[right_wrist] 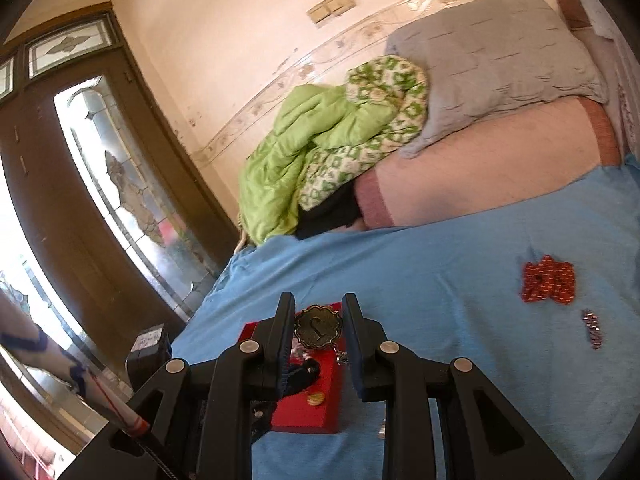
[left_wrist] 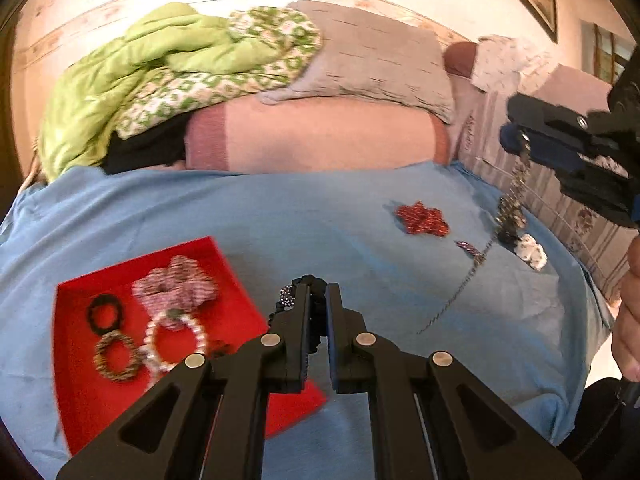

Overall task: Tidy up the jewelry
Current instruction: 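Carry the medallion and black beaded bracelet with both tools over the red tray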

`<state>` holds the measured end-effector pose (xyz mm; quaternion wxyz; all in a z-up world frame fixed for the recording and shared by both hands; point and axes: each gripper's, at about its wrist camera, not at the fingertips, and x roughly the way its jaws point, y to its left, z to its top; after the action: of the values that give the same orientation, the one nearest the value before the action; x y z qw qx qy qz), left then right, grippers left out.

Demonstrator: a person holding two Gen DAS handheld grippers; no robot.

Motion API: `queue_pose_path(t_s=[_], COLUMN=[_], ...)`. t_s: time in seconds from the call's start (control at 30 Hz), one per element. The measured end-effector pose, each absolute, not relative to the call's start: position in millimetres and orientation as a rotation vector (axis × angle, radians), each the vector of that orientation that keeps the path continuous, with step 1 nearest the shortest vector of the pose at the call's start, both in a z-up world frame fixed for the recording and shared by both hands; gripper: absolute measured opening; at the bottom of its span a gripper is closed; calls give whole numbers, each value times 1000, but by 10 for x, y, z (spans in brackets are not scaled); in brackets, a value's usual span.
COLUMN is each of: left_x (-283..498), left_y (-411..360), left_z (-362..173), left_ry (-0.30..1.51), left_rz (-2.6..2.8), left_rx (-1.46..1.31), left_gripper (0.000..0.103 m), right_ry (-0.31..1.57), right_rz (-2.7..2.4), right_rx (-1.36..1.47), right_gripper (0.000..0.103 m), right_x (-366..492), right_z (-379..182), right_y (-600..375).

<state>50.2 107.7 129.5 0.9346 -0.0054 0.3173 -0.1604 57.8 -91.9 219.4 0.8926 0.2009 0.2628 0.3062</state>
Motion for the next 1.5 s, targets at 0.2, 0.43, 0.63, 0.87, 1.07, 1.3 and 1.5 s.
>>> queue_pose_path(t_s=[0.2,0.43,0.63,0.87,1.07,1.3,1.5], left_x=[461,472,479,482,557,626,665], left_y=[1543,1983,2322,2584,2680,2685,2646], left_z=[1307,1195,1044,846,721,607,558], left_ry=[649,689,745,814,853,894,912], left_rz=[-258,-182,-127,-70,-41,-33,-32], left_rx=[-61,-97,-143,-183,-212,-224,-218], left_gripper=[7,7,7,7,7,7,7], right_ry=[560,579,639,714,776,846,907], right_rz=[691,748,783,798,790,752,709], right_rx=[400,393,364,306,256,222,206], right_gripper=[26,26,26,26,26,26,26], right_x=[545,560,615,661,743,880,989], right_z=[2229,2285,2166,1895,1633,1342,1094], right_y=[-525,-37,410,850,1125,1219,1214])
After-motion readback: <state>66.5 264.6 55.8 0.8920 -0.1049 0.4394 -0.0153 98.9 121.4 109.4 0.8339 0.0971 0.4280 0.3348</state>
